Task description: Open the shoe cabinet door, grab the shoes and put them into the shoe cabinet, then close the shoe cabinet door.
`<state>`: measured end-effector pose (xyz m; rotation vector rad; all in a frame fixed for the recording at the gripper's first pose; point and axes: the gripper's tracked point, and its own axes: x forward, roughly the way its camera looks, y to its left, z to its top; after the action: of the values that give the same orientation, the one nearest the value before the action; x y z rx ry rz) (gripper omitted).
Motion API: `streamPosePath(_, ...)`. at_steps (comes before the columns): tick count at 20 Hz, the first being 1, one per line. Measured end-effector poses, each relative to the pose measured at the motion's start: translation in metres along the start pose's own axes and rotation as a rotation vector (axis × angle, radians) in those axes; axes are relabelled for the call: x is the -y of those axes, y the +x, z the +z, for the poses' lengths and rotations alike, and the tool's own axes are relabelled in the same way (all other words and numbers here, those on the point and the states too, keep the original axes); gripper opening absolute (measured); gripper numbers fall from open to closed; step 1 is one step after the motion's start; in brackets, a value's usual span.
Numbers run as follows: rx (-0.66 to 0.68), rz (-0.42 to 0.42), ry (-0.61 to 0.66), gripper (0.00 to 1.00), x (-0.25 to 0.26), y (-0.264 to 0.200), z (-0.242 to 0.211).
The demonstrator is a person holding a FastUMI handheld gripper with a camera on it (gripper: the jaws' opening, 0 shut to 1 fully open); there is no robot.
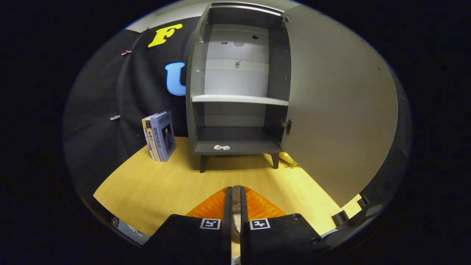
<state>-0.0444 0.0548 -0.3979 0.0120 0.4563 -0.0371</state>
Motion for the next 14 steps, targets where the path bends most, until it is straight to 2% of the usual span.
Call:
streamPosePath(7,-0.152,0.042,0.023,0.14,-0.001,0.048,-0.094)
streamPosePath(11,-0.165,0.069,0.018,0.14,-0.006,0.061,-0.105)
streamPosePath(14,-0.176,0.092,0.008,0.09,-0.015,0.066,-0.106)
